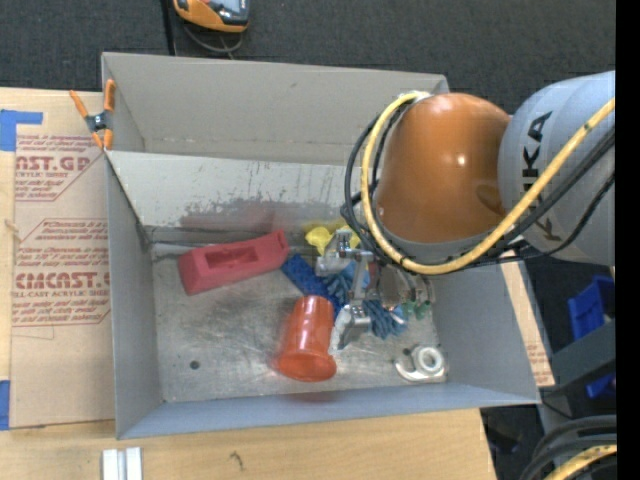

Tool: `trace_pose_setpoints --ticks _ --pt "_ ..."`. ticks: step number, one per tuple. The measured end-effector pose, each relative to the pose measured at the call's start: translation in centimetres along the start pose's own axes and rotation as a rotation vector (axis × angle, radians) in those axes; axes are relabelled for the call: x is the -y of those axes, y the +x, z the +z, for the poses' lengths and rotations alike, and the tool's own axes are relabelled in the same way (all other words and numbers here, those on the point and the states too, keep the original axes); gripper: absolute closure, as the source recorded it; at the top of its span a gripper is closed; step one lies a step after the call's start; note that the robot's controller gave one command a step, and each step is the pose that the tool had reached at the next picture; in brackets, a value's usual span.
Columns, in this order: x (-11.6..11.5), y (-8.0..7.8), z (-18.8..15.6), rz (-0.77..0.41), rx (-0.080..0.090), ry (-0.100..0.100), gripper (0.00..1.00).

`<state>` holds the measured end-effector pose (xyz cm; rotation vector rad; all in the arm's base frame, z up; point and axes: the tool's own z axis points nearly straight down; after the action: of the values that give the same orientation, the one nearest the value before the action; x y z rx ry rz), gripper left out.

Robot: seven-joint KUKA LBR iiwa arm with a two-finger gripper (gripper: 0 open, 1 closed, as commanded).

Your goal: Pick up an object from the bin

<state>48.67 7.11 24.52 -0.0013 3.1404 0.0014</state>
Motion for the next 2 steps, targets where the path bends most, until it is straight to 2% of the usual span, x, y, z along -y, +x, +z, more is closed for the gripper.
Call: trace_pose_setpoints --ticks 1,2 --pt "0.0 0.0 0.0 0.000 0.000 0.000 0.00" --pt "0.1 -1.3 5.7 -0.015 0.007 0.000 0.00"
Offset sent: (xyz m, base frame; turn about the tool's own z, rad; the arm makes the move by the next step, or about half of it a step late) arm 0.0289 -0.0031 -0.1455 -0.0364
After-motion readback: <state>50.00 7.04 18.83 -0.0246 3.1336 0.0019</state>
